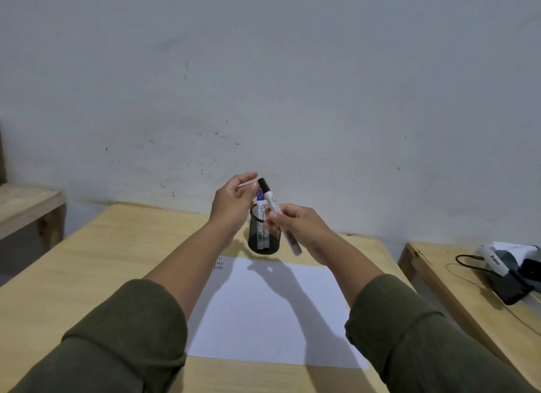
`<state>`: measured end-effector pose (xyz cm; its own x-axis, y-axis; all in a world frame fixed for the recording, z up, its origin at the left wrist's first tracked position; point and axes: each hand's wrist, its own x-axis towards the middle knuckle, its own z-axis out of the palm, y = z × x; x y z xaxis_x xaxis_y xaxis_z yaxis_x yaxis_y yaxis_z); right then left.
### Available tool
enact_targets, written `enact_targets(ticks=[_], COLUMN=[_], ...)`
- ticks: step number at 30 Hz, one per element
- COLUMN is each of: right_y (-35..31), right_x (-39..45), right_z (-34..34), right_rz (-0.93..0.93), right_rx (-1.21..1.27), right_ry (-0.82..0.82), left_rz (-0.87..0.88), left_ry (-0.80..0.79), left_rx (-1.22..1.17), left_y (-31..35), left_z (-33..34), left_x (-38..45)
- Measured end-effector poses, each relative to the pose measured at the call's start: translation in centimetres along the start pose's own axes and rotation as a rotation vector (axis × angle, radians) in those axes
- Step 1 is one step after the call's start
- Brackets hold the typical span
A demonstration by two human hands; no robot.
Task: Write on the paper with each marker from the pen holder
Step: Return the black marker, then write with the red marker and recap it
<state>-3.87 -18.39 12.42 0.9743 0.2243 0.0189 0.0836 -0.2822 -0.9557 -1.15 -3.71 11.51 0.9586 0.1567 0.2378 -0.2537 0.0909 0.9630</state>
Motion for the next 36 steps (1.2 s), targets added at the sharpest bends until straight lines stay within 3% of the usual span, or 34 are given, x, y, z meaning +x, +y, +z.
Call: enact_targets(ticks=[4,7,10,21,36], right_y=[-0.4,-0.4,0.0,4.2,7.4], right_x=[2.8,5.7,8.5,12.9,14.7], right_z=[-0.8,-1.6,-2.2,-1.9,-1.0], right_rz=[-0.031,-0.069,-0.107,-0.085,0.187], right_rx=[0.016,0.055,0.029,-0.379,-0.380], right_ry=[0.217,0.381,0.458,0.440,0.408], left_rz=[0.022,-0.049,-0.092,-0.148,-0.122], left_ry=[-0.017,-0.112,-0.177,-0.245,-0.240], left_rx=[0.487,0.631,0.666,0.706,0.607], left_y=[-2.7,-4.5,-5.7,-7.8,-7.7], left_z=[-0.5,-0.5,0.1,0.8,0.9], left_x=[1.4,2.3,3.6,6.1,5.2])
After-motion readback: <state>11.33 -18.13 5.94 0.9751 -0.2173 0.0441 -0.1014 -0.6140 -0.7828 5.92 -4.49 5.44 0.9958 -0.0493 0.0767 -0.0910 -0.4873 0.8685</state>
